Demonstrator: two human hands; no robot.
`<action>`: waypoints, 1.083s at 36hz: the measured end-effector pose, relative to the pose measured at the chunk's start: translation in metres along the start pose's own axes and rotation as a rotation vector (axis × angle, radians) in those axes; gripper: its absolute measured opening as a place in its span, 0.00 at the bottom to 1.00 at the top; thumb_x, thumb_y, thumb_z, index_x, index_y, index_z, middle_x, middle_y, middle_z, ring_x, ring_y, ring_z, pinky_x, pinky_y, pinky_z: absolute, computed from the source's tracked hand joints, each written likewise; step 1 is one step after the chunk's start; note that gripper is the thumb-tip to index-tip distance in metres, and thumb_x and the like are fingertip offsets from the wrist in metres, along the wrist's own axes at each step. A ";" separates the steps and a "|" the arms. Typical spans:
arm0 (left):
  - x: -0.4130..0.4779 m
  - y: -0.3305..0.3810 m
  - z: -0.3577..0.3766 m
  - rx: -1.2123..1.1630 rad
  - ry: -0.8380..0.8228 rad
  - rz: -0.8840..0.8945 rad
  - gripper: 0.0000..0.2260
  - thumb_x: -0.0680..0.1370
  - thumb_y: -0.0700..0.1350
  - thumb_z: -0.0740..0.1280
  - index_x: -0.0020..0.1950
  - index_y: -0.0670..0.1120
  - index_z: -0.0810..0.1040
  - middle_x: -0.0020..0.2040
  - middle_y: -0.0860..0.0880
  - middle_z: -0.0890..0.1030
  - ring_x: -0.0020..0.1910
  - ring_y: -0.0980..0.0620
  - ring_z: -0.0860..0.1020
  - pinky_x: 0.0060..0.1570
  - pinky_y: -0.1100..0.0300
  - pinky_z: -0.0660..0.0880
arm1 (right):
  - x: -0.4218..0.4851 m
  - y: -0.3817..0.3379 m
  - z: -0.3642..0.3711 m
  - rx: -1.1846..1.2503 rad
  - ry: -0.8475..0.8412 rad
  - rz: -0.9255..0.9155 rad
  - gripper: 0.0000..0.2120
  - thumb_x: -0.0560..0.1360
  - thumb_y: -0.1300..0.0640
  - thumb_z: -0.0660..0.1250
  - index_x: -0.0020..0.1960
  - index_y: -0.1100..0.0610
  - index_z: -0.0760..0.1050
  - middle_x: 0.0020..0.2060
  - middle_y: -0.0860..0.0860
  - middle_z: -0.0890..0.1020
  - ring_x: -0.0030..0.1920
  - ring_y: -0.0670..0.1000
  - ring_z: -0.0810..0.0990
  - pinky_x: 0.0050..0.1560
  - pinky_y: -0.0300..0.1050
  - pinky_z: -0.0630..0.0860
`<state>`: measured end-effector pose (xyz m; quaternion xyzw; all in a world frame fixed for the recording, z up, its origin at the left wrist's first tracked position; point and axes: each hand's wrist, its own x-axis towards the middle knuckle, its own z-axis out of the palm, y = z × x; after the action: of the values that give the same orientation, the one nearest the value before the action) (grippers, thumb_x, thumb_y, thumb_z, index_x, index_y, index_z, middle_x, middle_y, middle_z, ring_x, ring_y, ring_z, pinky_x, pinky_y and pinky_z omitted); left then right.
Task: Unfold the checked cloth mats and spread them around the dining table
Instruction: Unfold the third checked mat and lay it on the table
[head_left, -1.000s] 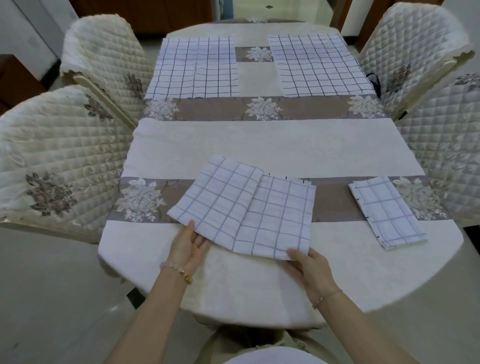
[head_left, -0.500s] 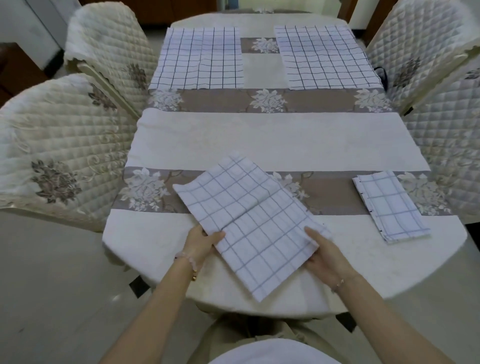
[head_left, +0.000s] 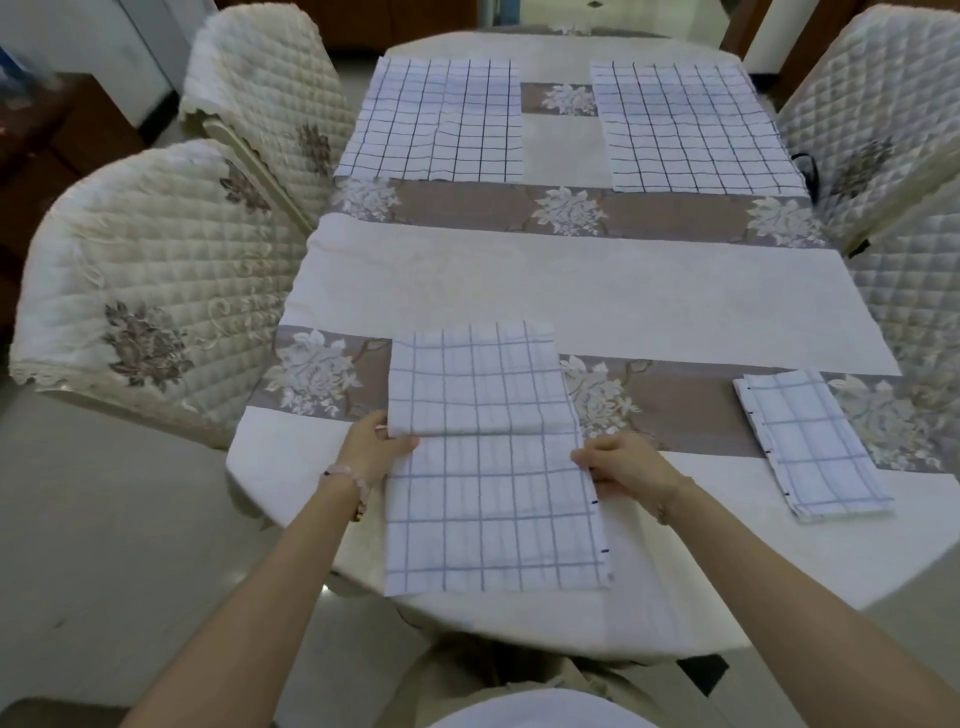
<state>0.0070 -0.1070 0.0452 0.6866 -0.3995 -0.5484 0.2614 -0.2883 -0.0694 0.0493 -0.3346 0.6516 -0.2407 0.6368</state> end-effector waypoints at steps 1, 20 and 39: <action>0.002 0.001 0.003 0.008 0.048 0.009 0.13 0.74 0.35 0.70 0.57 0.41 0.74 0.49 0.44 0.80 0.58 0.41 0.77 0.57 0.50 0.74 | 0.000 0.002 0.002 0.001 0.004 -0.009 0.17 0.74 0.63 0.68 0.29 0.57 0.67 0.26 0.52 0.73 0.30 0.50 0.75 0.34 0.40 0.78; -0.082 0.033 0.119 0.197 -0.194 0.300 0.12 0.71 0.46 0.73 0.53 0.51 0.79 0.46 0.59 0.78 0.45 0.67 0.76 0.48 0.71 0.74 | -0.029 0.005 0.036 0.401 0.055 -0.116 0.10 0.71 0.64 0.71 0.32 0.59 0.74 0.32 0.57 0.80 0.33 0.51 0.80 0.32 0.38 0.77; -0.043 0.051 0.031 -0.306 0.121 0.244 0.04 0.76 0.39 0.68 0.41 0.43 0.78 0.37 0.49 0.77 0.39 0.58 0.75 0.47 0.65 0.72 | -0.048 -0.021 -0.014 0.188 0.360 -0.253 0.04 0.76 0.61 0.66 0.46 0.62 0.78 0.34 0.50 0.78 0.32 0.44 0.74 0.33 0.35 0.72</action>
<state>-0.0401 -0.0969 0.1011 0.6171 -0.3754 -0.5247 0.4504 -0.3016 -0.0493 0.0974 -0.3046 0.6824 -0.4338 0.5033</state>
